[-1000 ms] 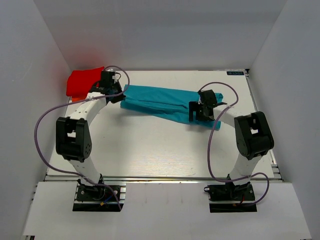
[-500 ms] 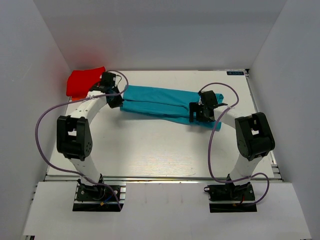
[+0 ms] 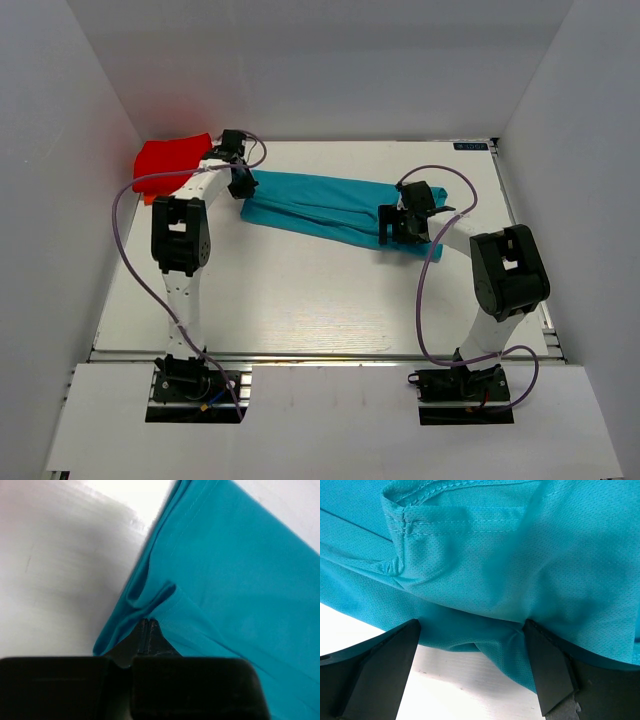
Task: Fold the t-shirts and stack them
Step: Fold the other side of the tshirt into a rectangle
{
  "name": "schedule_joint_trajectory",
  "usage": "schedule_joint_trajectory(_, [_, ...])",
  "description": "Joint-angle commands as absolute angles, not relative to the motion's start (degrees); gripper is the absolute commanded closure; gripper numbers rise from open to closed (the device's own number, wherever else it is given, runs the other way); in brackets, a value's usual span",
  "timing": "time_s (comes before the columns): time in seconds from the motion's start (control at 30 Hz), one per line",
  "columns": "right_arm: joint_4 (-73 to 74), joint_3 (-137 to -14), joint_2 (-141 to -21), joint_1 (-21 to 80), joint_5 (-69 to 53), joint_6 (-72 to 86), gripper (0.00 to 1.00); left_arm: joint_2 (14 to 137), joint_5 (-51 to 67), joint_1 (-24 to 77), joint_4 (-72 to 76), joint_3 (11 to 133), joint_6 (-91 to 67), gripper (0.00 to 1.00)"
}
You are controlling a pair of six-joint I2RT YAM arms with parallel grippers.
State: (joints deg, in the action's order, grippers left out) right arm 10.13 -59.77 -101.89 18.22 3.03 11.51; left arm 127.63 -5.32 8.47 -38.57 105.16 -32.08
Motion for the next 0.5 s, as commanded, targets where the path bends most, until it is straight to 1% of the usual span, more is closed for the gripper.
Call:
schedule_joint_trajectory(0.0, [12.22, -60.12, -103.36, 17.75, 3.60, 10.99, 0.10, 128.58, -5.54, 8.09, -38.50, 110.56, -32.61, 1.00])
schedule_joint_trajectory(0.23, [12.57, -59.94, -102.83, 17.67, 4.04, 10.98, 0.10, 131.13, -5.01, 8.09, -36.47, 115.56, -33.13, 1.00])
schedule_joint_trajectory(0.33, [12.74, -59.94, -102.92, 17.93, 4.22, 10.90, 0.10, 132.89, -2.65, 8.09, -35.86, 117.59, -32.52, 0.99])
schedule_joint_trajectory(0.37, [12.83, -60.20, -102.83, 17.67, 4.13, 10.99, 0.10, 133.76, -2.64, 8.09, -35.86, 117.60, -32.52, 0.92])
schedule_joint_trajectory(0.43, [13.09, -60.29, -102.92, 17.75, 4.13, 11.07, 0.10, 134.29, -1.41, 8.09, -35.86, 118.82, -32.52, 0.44])
schedule_joint_trajectory(0.47, [13.10, -60.55, -102.57, 17.93, 4.13, 10.99, 0.10, 134.30, -1.41, 8.09, -35.86, 118.83, -32.52, 0.22])
